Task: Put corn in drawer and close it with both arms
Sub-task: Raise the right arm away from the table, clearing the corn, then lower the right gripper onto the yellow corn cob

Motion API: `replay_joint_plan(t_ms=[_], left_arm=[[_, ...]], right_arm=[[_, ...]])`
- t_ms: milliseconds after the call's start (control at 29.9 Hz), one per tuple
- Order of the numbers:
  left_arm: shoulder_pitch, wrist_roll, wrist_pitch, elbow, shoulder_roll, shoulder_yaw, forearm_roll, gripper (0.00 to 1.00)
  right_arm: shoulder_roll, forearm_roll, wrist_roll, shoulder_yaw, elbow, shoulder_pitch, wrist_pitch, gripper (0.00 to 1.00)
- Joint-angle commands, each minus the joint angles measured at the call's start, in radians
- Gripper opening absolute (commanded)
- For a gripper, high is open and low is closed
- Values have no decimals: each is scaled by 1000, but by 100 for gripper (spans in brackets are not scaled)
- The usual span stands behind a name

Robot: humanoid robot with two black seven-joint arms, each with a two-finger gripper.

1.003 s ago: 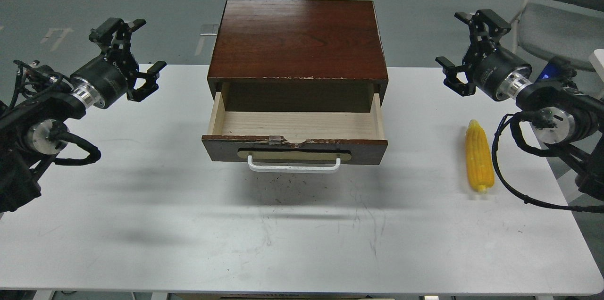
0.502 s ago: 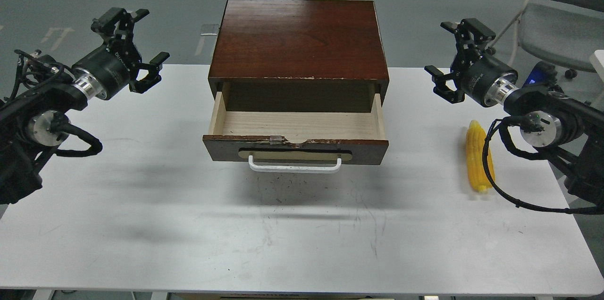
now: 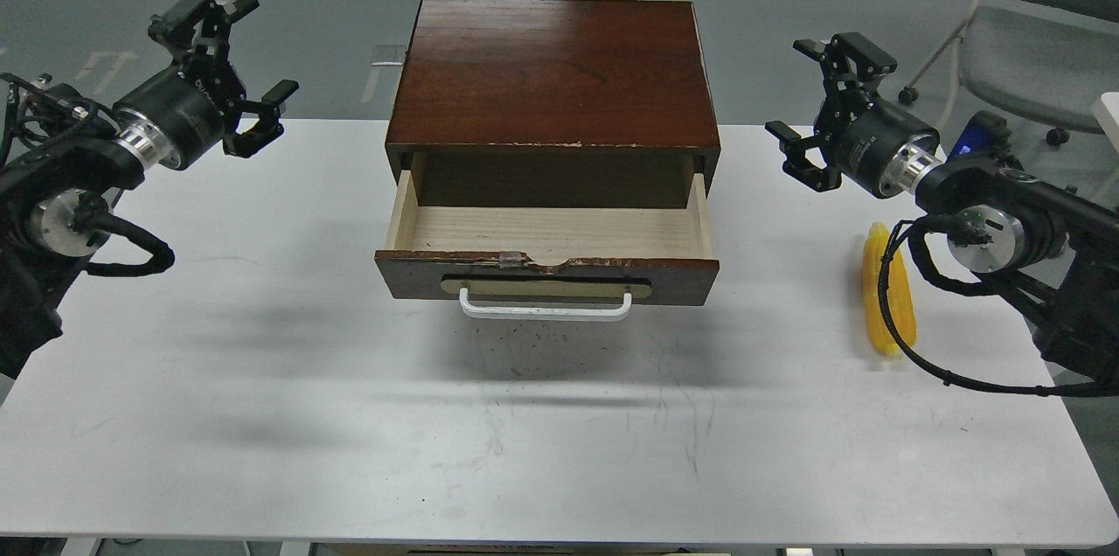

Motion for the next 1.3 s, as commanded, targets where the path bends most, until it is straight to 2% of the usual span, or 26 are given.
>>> replay_joint_plan(t_ms=[0, 100, 301, 502, 569, 635, 702, 870, 970, 1070, 1171, 1271], left_arm=[[1, 1, 0, 2, 2, 3, 0, 100], [1, 1, 0, 5, 3, 3, 0, 100], [0, 1, 0, 7, 3, 3, 0, 100], [-3, 1, 0, 7, 8, 1, 0, 100], [-3, 1, 0, 7, 10, 1, 0, 100], [-5, -2, 0, 7, 20, 0, 0, 100], [-6, -2, 0, 7, 29, 1, 0, 100], [-3, -5, 0, 8, 28, 3, 1, 100], [0, -5, 0, 10, 23, 4, 1, 100], [3, 0, 0, 10, 14, 18, 1, 100], [7, 3, 0, 10, -9, 20, 3, 100], [-2, 4, 0, 8, -10, 19, 3, 100]], right_arm=[[-6, -2, 5, 0, 14, 2, -24, 100], [-19, -32, 8, -1, 40, 5, -36, 100], [-91, -257, 6, -20, 140, 34, -166, 99], [-241, -414, 8, -155, 244, 143, -275, 100], [-293, -413, 8, -156, 270, 168, -286, 100], [-409, -407, 14, -153, 322, 201, -291, 100], [-471, -405, 14, -153, 365, 223, -289, 100], [-563, -408, 14, -155, 418, 234, -286, 100], [-566, -430, 3, -173, 413, 214, -286, 99], [-553, -579, 2, -289, 389, 196, -304, 99], [-522, -817, 2, -389, 384, 183, -431, 99], [-519, -943, 3, -454, 390, 165, -505, 99]])
